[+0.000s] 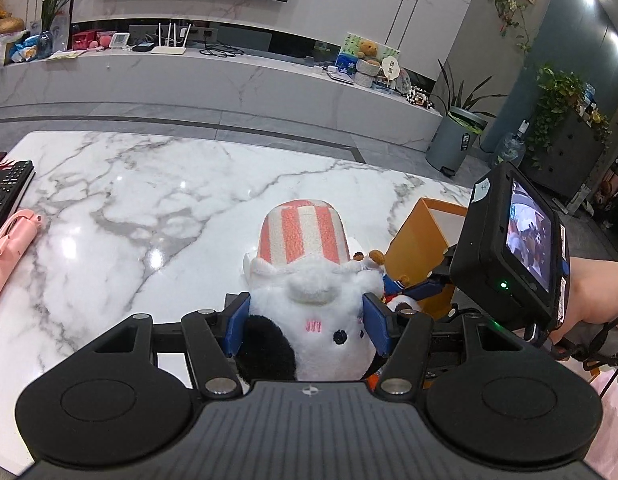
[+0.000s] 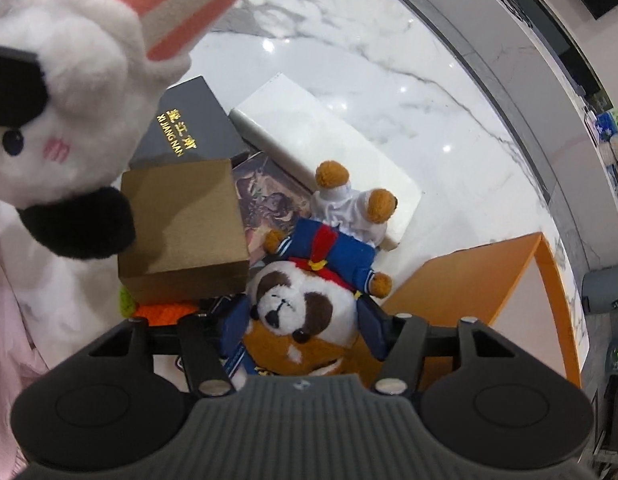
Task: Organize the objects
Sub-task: 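Carry both plush toys over the shoebox and lower them inside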
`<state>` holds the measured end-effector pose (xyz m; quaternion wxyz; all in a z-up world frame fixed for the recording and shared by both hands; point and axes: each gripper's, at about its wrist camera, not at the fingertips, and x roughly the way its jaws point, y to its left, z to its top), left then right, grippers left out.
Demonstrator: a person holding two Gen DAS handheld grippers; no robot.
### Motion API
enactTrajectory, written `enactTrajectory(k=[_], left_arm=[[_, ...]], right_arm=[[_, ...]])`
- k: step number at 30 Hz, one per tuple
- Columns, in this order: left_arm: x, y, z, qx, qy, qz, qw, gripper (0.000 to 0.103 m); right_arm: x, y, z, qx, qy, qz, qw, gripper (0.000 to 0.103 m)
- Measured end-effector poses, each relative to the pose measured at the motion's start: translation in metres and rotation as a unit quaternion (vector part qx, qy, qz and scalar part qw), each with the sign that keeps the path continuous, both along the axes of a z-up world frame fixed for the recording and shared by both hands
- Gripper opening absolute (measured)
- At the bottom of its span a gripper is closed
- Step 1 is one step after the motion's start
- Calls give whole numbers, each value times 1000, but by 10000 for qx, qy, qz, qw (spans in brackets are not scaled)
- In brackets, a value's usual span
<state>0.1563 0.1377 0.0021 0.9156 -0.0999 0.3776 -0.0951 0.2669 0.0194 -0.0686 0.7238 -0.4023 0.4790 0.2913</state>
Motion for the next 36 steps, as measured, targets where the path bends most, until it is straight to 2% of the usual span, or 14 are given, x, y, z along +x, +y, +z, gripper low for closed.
enactTrajectory(k=[3,7,13,19,22,25,29,32,36], left_arm=[[-1,-1,1,3,-21,-11,10000,68],[-8,0,6,42,-83,-2,10000,68],[-25,-2,25,84,-237,79,9997,68],[-42,-22,54,126,-546,-130,9983,68],[-46,-38,63,-14,-608,-392,9974,68],[-45,-64,69,-157,-610,-779,9950,68],[-33,-106,68,-372,-463,-1329,9893,68],[-17,-137,59,-604,-200,-1704,9833,68],[6,-177,37,-691,258,-2005,9769,68]], right_arm=[[0,0,2,31,-29,-31,10000,54],[-2,-2,13,201,-213,-96,9995,53],[-8,-11,50,710,-350,-229,9966,53],[-37,-35,97,1241,-542,-255,9905,53],[-51,-57,122,1487,-670,-326,9861,53],[-62,-89,145,1730,-612,-474,9819,53],[-76,-138,162,1755,-637,-723,9798,53],[-84,-173,163,1578,-676,-926,9808,53],[-89,-214,149,1405,-464,-1246,9811,53]])
